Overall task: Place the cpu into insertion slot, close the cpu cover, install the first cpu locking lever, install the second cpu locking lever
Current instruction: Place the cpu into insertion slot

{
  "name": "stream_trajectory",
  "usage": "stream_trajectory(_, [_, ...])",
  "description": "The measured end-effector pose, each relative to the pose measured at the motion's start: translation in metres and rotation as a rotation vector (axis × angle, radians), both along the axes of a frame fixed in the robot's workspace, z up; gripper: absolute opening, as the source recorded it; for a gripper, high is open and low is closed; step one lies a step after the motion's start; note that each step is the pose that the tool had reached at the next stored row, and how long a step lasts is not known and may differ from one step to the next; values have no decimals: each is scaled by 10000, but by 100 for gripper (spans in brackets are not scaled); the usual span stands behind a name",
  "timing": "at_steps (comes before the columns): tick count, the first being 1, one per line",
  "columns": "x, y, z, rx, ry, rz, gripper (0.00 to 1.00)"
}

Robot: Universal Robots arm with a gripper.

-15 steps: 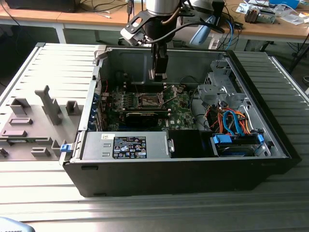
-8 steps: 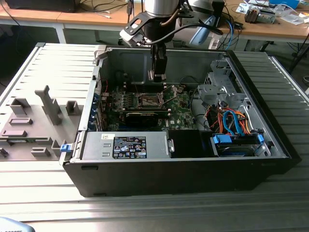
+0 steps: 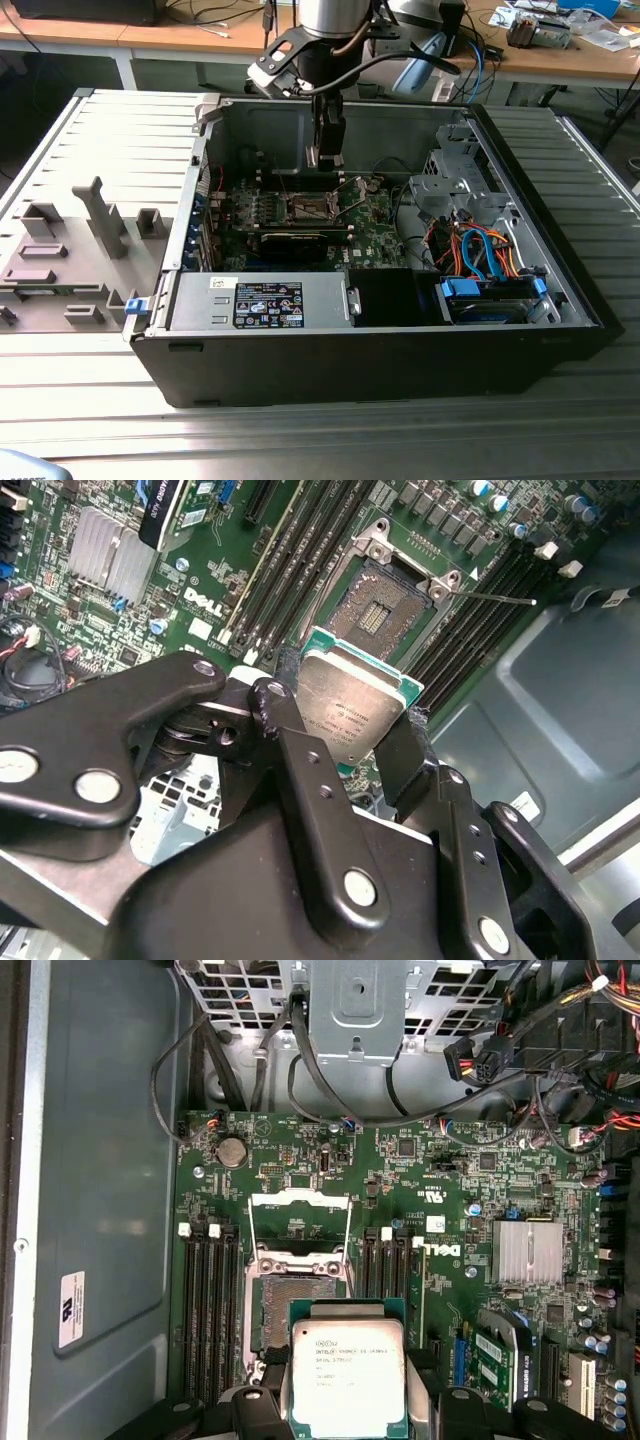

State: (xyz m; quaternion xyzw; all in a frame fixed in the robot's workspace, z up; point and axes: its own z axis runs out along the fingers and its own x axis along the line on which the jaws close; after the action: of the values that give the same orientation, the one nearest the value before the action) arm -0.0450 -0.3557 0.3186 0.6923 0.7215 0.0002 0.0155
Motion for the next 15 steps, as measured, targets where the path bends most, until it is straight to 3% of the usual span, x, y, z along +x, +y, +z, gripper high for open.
stream_trajectory(4, [0,0,-5,0,1,0,55])
stream_trajectory(6, [-8,0,-73,0,0,-2,55])
stream_trajectory(15, [-8,0,-84,1,0,-3,55])
